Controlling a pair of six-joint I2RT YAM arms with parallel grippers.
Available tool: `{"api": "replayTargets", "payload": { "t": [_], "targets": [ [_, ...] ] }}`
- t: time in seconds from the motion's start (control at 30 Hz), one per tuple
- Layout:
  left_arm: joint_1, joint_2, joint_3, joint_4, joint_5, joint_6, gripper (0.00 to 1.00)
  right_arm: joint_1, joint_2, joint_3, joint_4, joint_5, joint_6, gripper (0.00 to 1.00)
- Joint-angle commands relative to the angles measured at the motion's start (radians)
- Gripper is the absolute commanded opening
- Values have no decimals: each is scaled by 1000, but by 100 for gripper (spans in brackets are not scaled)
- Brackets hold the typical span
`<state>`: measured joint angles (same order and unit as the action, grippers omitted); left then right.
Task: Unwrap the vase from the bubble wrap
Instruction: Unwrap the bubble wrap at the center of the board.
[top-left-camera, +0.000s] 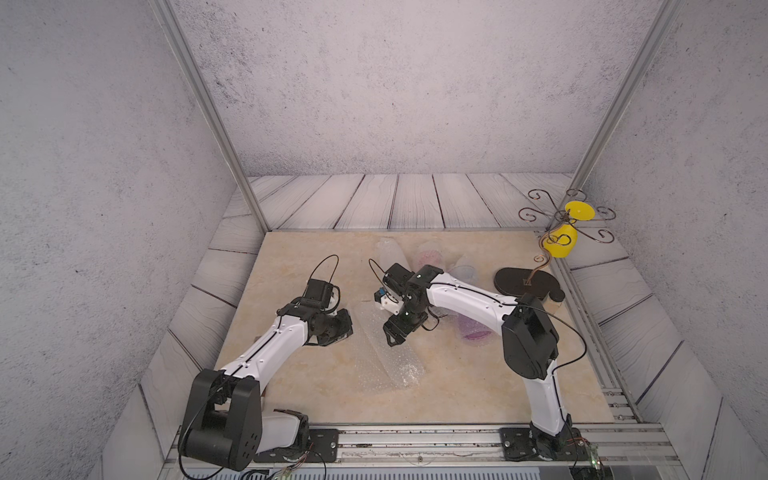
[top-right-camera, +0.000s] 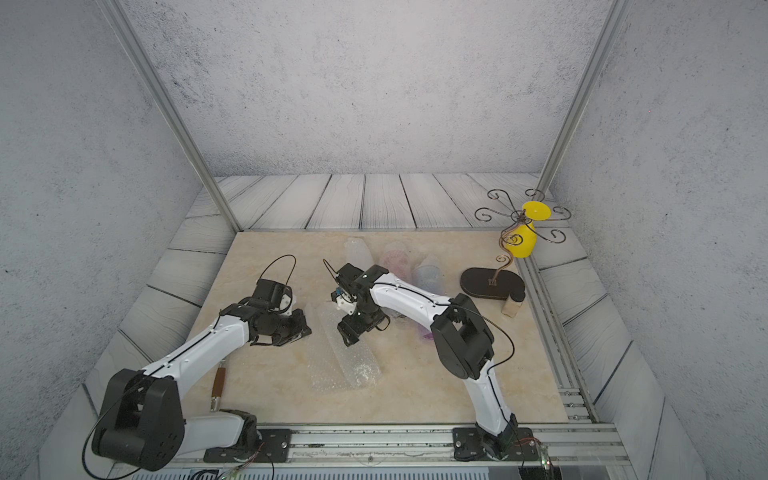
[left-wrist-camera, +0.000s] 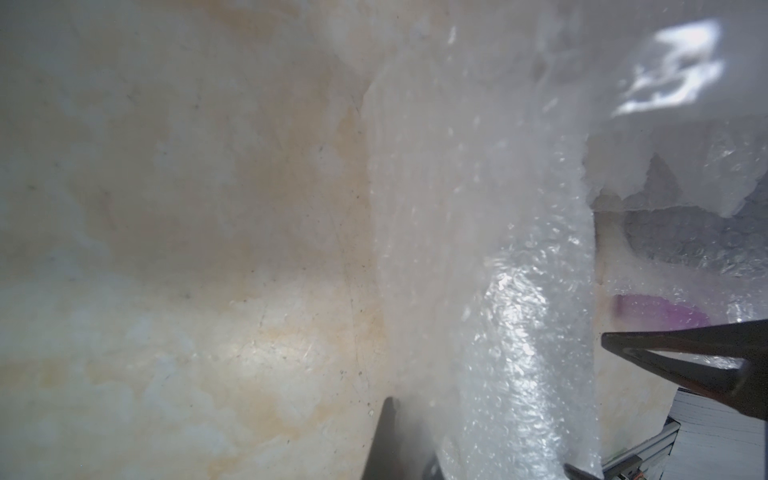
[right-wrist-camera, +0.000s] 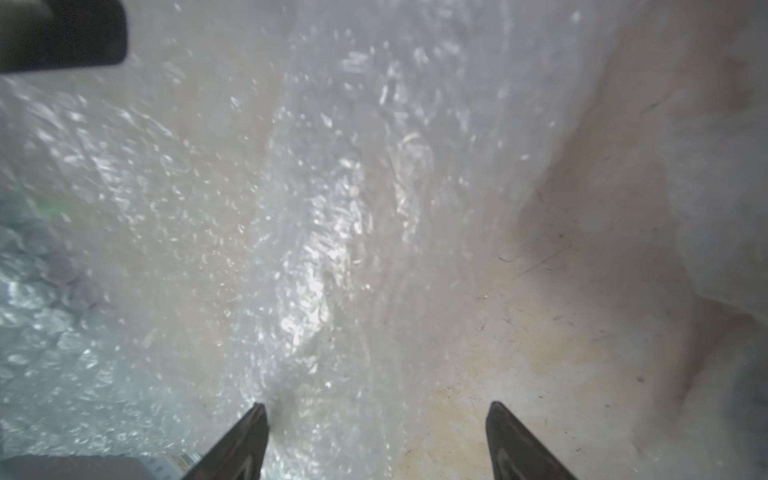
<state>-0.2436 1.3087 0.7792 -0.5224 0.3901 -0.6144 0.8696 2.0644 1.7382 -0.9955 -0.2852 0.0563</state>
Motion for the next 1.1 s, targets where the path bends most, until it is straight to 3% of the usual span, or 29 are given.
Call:
{"api": "replayTargets", "payload": {
  "t": [0.0, 0.17, 0.4, 0.57, 0.87, 0.97, 1.07],
  "targets": [
    [14, -19, -14, -10, 10, -12, 0, 2, 19, -32, 1, -20, -1, 79],
    [18, -17, -20, -14, 6, -3, 0, 3, -15, -56, 57, -88, 3, 75],
    [21, -12, -26, -1, 19, -4, 0, 15, -8, -40, 57, -90, 4, 91],
    [26, -12, -35, 1, 19, 1, 0, 17, 13, -45, 51, -94, 2, 91],
    [49, -17, -46, 7, 23, 5, 0, 17, 6, -44, 23, -63, -53, 36],
    [72, -21, -44, -4, 24, 18, 0, 13, -18, -59, 31, -49, -57, 28],
    [97, -30, -44, -21, 23, 29, 0, 5, -41, -73, 31, -27, -51, 27]
  ]
}}
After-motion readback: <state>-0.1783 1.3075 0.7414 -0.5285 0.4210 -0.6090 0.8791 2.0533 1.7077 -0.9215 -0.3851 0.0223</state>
